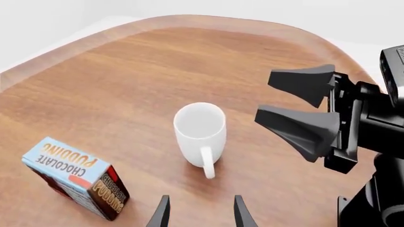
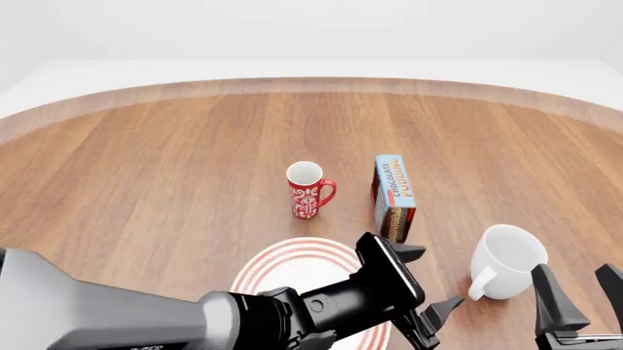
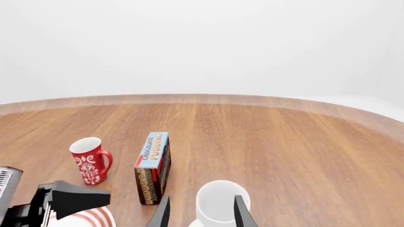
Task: Pick up the white mug and put it on the plate, and put the chocolate pudding to the right of the plate.
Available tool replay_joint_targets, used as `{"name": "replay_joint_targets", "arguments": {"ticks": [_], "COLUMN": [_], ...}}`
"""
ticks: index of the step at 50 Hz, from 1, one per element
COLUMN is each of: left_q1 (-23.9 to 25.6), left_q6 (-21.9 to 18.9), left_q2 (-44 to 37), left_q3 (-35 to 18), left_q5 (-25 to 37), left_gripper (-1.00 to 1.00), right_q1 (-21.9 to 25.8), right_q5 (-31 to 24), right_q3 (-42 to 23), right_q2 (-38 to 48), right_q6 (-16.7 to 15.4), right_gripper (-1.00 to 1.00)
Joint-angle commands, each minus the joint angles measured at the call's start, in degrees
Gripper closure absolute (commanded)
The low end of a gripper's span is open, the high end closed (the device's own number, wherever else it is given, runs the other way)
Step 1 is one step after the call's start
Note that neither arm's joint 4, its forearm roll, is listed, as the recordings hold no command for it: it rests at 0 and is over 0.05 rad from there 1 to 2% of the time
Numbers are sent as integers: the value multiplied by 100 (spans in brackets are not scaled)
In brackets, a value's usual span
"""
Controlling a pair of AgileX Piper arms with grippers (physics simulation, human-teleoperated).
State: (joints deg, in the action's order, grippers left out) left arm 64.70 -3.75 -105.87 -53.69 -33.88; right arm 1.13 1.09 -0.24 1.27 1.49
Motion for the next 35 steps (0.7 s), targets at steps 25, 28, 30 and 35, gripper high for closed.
{"name": "replay_joint_targets", "arguments": {"ticks": [25,28,30,35], "left_q1": [60,51,43,21], "left_q6": [-40,-47,-50,-49], "left_q2": [-323,-345,-348,-414], "left_q3": [-546,-608,-642,-744], "left_q5": [230,266,283,309], "left_gripper": [-100,-100,-100,-100], "right_q1": [-11,-12,-13,-14], "right_q5": [-118,-119,-115,-73], "right_q3": [-8,-11,-12,-10], "right_q2": [-100,-98,-91,-45], "right_q6": [50,53,55,57], "right_gripper": [-100,-100,-100,-100]}}
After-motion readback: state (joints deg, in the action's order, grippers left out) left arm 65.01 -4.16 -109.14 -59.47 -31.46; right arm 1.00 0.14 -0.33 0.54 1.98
